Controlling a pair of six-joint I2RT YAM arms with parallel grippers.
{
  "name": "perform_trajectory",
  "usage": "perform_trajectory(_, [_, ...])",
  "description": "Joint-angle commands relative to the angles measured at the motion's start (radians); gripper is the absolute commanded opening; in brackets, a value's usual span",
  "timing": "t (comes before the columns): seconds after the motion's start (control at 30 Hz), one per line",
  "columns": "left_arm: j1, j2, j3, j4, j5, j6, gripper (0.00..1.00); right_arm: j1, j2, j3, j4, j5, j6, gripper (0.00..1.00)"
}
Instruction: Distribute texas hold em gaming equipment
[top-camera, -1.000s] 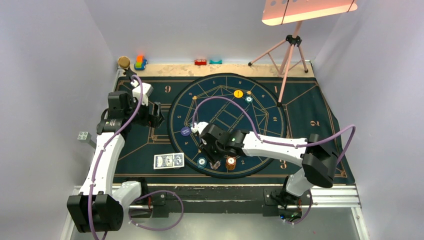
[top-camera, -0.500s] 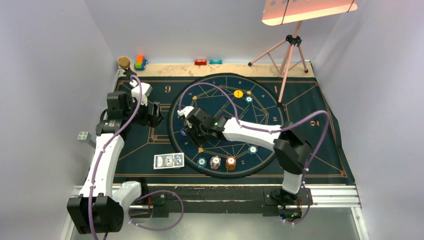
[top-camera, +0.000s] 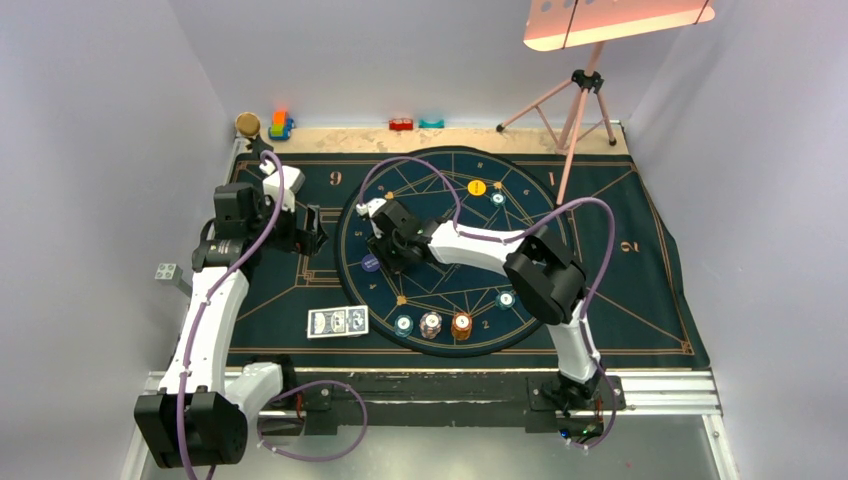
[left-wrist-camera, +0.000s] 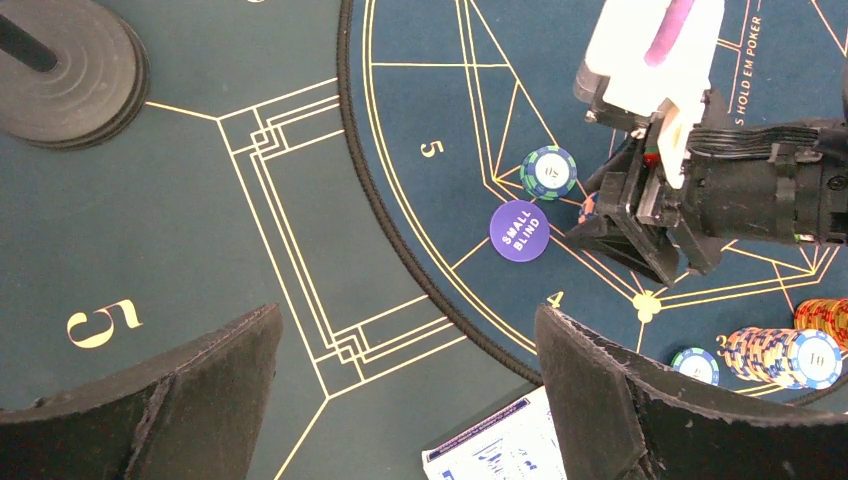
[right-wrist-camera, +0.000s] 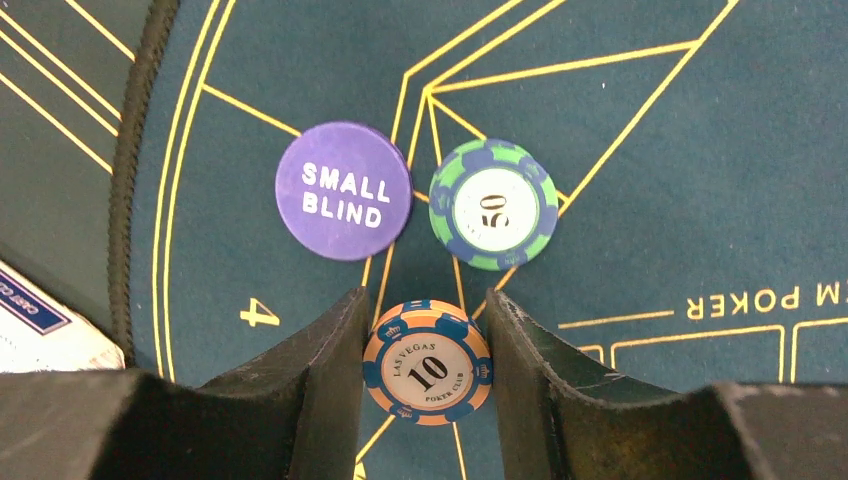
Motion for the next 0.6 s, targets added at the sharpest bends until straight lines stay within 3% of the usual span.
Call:
perform_trajectory(0.0, [0.01, -0.016, -0.004, 0.016, 0.019, 0.015, 1.0, 0.005, 0.007, 0.061, 0.069, -0.032, 0.012, 0.0])
perform_trajectory(0.13, [0.012, -0.019, -0.005, 0.017, 0.017, 0.015, 1.0, 0.006, 0.026, 0.077, 0.061, -0.035, 0.019, 0.01])
perform_trajectory(0.27, [0.011, -0.022, -0.005, 0.017, 0.017, 0.016, 1.0, 0.006, 0.022, 0.062, 0.055, -0.036, 0.023, 0.09])
perform_trajectory(0.37, [0.011, -0.022, -0.005, 0.017, 0.018, 0.015, 1.0, 0.006, 0.015, 0.052, 0.049, -0.035, 0.024, 0.22])
perform_trajectory(0.47, [0.011, -0.022, -0.004, 0.017, 0.019, 0.014, 1.0, 0.008, 0.007, 0.041, 0.047, -0.034, 0.026, 0.44])
perform_trajectory(0.57, [0.01, -0.027, -0.006, 0.018, 0.022, 0.013, 1.0, 0.009, 0.005, 0.04, 0.04, -0.033, 0.024, 0.53])
